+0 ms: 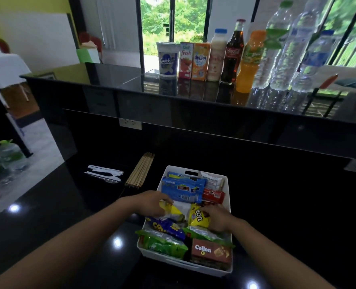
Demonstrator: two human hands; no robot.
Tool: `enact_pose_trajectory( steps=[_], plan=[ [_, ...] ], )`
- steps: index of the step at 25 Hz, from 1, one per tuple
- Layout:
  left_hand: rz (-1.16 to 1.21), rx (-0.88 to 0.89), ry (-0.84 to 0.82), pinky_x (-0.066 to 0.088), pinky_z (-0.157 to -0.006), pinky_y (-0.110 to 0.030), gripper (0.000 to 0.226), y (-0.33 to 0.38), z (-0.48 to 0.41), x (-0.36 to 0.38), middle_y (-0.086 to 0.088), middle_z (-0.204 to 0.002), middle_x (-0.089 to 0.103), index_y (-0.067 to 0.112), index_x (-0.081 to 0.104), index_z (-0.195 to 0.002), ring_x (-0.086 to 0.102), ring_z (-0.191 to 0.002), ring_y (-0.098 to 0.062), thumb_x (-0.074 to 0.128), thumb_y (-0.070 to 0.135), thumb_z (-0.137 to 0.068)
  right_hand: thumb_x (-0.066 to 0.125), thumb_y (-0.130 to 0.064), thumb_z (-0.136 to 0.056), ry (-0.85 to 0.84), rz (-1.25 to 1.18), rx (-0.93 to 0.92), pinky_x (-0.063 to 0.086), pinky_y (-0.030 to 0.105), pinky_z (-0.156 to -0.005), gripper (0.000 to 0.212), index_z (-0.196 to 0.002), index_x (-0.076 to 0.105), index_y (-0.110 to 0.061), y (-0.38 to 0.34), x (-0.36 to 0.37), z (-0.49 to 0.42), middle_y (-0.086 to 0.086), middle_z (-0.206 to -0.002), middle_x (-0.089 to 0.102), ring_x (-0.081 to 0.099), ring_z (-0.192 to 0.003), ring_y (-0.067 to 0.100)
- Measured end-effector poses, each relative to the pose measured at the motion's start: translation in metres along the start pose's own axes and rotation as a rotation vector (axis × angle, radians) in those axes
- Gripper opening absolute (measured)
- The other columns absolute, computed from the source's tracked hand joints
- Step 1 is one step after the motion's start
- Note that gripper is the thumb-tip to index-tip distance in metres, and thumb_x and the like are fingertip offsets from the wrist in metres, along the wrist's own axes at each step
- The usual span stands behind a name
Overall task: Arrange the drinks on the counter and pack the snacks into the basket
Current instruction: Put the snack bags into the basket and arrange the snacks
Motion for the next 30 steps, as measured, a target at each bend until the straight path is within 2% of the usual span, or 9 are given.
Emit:
enact_pose_trajectory(
  steps=[4,8,11,15,19,21,23,27,30],
  plan=[
    [-0.088,-0.014,0.024,0.046,-0.087,-0.027,0.058,-0.001,-0.002,0.006,-0.001,-0.134,0.052,0.032,0.048,-0.134,0.054,-0.11,-0.017,0.068,0.028,-0.081,0.058,-0.027,-0.092,0.015,0.129,-0.013,0.044,0.033,-0.098,0.05,-0.14,0.044,-0.023,0.002,0.008,-0.002,0.007,-0.14,0.049,0.046,-0.124,0.029],
    [-0.288,-0.022,0.088,0.043,-0.093,-0.032,0.065,0.005,-0.01,0.004,0.0,-0.137,0.051,0.036,0.042,-0.137,0.052,-0.119,-0.021,0.07,0.038,-0.078,0.055,-0.034,-0.093,0.053,0.242,-0.01,0.035,0.04,-0.103,0.065,-0.15,0.026,-0.027,0.006,0.015,-0.003,0.006,-0.15,0.035,0.034,-0.133,0.03],
    [-0.439,0.028,0.192,0.04,-0.096,-0.035,0.067,0.009,-0.015,0.006,0.001,-0.137,0.053,0.034,0.041,-0.137,0.049,-0.122,-0.021,0.069,0.041,-0.077,0.06,-0.04,-0.088,0.087,0.26,-0.022,0.036,0.041,-0.101,0.068,-0.148,0.03,-0.03,0.007,0.013,-0.003,0.004,-0.148,0.039,0.037,-0.133,0.029],
    [-0.488,0.043,0.301,0.041,-0.092,-0.035,0.056,0.006,-0.02,0.009,0.001,-0.131,0.057,0.032,0.044,-0.133,0.052,-0.118,-0.021,0.066,0.04,-0.082,0.064,-0.047,-0.083,0.095,0.035,-0.064,0.05,0.032,-0.088,0.052,-0.132,0.053,-0.033,0.014,-0.004,-0.001,0.0,-0.131,0.06,0.057,-0.116,0.024],
    [-0.453,0.04,0.36,0.042,-0.088,-0.034,0.052,0.003,-0.024,0.007,-0.001,-0.128,0.058,0.031,0.047,-0.131,0.054,-0.113,-0.022,0.064,0.043,-0.083,0.061,-0.033,-0.087,0.194,-0.173,0.012,0.049,0.027,-0.076,0.03,-0.116,0.066,-0.028,0.017,-0.025,0.0,0.001,-0.116,0.068,0.062,-0.097,0.018],
    [-0.414,0.033,0.385,0.043,-0.084,-0.033,0.051,-0.001,-0.025,0.005,-0.004,-0.122,0.06,0.029,0.048,-0.13,0.056,-0.109,-0.024,0.063,0.045,-0.084,0.054,-0.026,-0.09,0.283,-0.266,0.079,0.049,0.029,-0.074,0.029,-0.117,0.065,-0.023,0.015,-0.033,0.0,0.005,-0.112,0.068,0.062,-0.09,0.019],
    [-0.405,0.019,0.401,0.044,-0.079,-0.033,0.049,-0.003,-0.025,0.003,-0.007,-0.117,0.061,0.027,0.048,-0.129,0.058,-0.104,-0.026,0.061,0.045,-0.085,0.051,-0.022,-0.092,0.341,-0.326,0.133,0.051,0.032,-0.075,0.032,-0.122,0.063,-0.019,0.014,-0.036,0.0,0.01,-0.112,0.068,0.064,-0.091,0.023],
    [-0.39,-0.011,0.419,0.044,-0.069,-0.033,0.042,-0.007,-0.028,0.006,-0.01,-0.107,0.062,0.025,0.049,-0.125,0.06,-0.094,-0.03,0.056,0.042,-0.088,0.045,-0.022,-0.1,0.38,-0.412,0.177,0.046,0.03,-0.069,0.033,-0.13,0.056,-0.013,0.008,-0.033,-0.002,0.016,-0.114,0.065,0.063,-0.091,0.028],
    [-0.237,-0.052,0.45,0.036,-0.057,-0.031,0.03,-0.011,-0.032,0.01,-0.007,-0.093,0.06,0.02,0.051,-0.115,0.057,-0.078,-0.028,0.054,0.037,-0.091,0.042,-0.013,-0.101,0.489,-0.717,0.219,0.048,0.032,-0.074,0.03,-0.126,0.057,-0.004,0.004,-0.032,-0.006,0.022,-0.116,0.063,0.061,-0.093,0.032]
  ],
)
Point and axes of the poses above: each hand's wrist, its own z-axis away from the middle knuckle, its own x-axis out of the palm, y = z × x, the point moved 1 cm from there along -z, towards the middle knuckle
